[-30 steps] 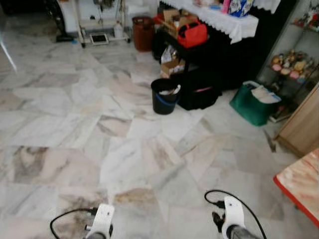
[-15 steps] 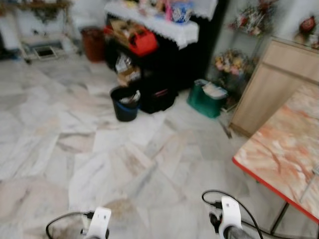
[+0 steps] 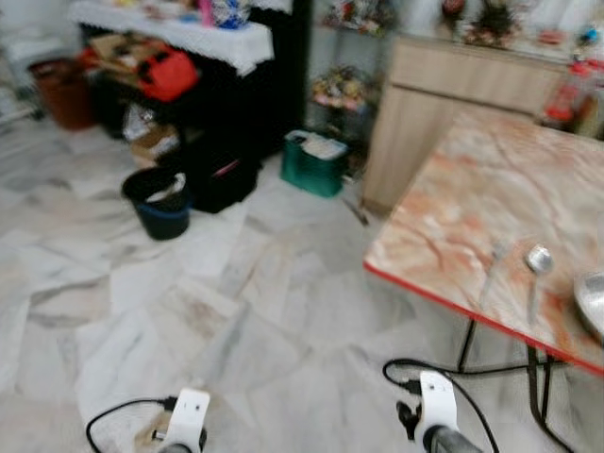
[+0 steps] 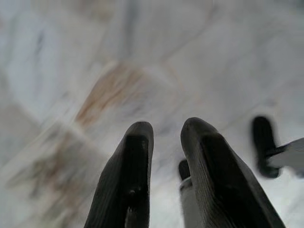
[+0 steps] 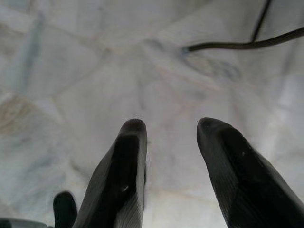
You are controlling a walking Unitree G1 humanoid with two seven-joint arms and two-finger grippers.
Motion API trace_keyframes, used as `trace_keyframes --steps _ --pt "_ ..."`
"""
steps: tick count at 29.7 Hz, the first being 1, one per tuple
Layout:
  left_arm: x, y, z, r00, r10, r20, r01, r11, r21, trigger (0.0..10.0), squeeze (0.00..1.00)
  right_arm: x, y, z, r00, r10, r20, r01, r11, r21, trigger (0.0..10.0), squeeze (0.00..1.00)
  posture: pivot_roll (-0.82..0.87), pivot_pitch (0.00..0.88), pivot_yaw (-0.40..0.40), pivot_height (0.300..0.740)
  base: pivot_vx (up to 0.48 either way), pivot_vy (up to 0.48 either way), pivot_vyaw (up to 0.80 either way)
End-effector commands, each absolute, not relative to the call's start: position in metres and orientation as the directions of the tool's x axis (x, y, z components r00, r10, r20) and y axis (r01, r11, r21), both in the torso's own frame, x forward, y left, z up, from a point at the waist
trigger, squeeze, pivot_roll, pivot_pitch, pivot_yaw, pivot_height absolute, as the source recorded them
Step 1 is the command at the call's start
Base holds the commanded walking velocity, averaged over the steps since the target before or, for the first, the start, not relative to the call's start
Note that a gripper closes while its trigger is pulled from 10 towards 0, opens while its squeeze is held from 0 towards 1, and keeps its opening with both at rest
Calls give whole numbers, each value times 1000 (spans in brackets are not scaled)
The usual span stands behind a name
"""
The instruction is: Setting the table
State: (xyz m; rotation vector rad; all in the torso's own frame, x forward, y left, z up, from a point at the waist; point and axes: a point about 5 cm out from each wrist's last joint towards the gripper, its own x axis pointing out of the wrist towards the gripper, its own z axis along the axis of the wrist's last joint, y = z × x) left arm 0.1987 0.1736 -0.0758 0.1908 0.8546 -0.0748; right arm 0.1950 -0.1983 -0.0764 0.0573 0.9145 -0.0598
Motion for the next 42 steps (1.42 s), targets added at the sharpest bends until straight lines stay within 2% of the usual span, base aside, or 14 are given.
trace_keyframes --steps 1,23,37,42 --pt "194 179 -78 640 16 -768 145 979 141 10000 0 200 -193 -75 623 -19 -782 77 996 37 10000 0 9 0 -25 740 0 0 -731" --pt "195 177 -78 646 -1 -763 148 981 124 10000 0 200 -189 -75 627 -2 -779 59 997 45 10000 0 13 0 -26 740 0 0 -733" --pt "194 177 -78 644 -7 -765 169 976 133 10000 0 200 -188 -75 633 -4 -774 56 998 40 10000 0 8 0 -16 740 0 0 0" --pt "195 179 -77 648 -3 -762 160 978 133 10000 0 199 -187 -75 631 5 -776 39 999 38 10000 0 9 0 -15 740 0 -298 0"
